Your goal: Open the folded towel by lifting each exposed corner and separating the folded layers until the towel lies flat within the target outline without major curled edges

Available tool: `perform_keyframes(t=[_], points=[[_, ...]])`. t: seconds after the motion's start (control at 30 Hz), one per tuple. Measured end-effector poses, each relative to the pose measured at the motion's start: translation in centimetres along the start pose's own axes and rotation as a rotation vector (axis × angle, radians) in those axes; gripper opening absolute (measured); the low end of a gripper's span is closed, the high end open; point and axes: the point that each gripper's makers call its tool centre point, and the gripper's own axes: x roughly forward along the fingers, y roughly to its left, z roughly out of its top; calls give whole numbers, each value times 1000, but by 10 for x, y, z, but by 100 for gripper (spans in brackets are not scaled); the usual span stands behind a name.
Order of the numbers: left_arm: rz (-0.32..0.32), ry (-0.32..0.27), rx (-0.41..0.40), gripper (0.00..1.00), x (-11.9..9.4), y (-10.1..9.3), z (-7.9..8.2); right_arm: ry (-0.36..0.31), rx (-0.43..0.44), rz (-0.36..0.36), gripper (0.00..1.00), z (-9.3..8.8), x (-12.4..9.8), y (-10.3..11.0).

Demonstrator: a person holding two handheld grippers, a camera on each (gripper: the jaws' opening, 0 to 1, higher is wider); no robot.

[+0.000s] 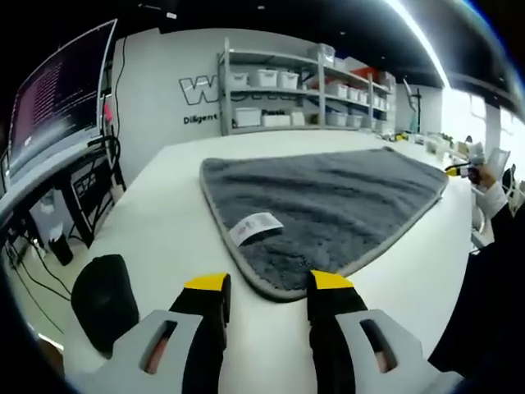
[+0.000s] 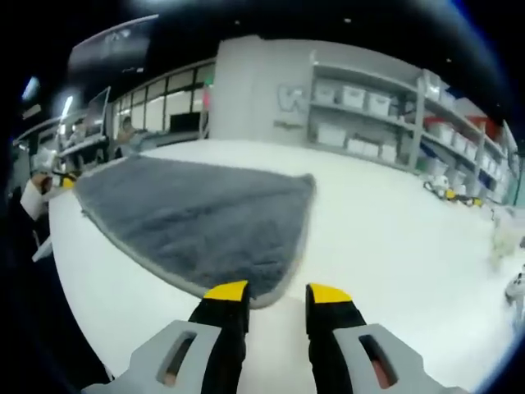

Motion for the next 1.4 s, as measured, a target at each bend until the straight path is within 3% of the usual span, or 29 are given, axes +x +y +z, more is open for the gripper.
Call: perform_keyframes(t=[0.17,0.27,0.4,0.57,0.7,1.03,1.4], points=[[-21,5,-35,32,-2,-2,-3,1,6,17,20,1,3,5],[-18,2,-34,32,-1,-2,-3,-1,93,50,16,-1,4,10],[-15,4,-33,32,-1,-2,-3,-4,110,42,17,-2,4,6],[-29,0,-53,25,0,-6,-2,3,85,42,13,-1,5,11],[-5,-9,-98,18,0,1,-2,1,87,52,9,-1,5,13],[27,11,-96,12,0,1,-2,-11,6,74,0,1,4,20],[27,28,-93,4,-2,0,-3,21,8,69,0,-1,-2,19]])
